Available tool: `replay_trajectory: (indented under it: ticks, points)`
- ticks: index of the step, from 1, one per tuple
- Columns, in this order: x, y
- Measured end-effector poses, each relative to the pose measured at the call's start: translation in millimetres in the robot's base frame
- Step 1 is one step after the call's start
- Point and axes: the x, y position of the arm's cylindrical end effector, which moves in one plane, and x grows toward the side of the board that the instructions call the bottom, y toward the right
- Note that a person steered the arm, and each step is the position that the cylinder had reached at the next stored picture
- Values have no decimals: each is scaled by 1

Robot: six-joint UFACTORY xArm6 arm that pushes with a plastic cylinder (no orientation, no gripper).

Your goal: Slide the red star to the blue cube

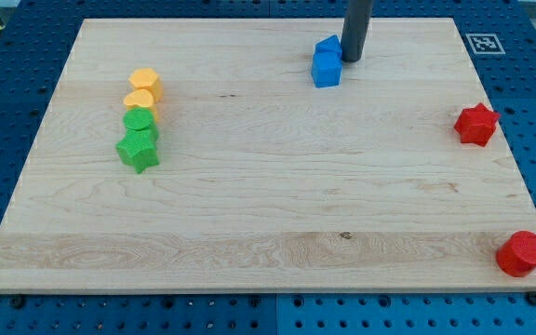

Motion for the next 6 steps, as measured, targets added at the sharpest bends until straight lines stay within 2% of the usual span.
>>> replay_trajectory:
  ticks: [2,3,4,6]
  points:
    - [0,-7]
    - [-6,18]
    - [-5,79]
    - [95,198]
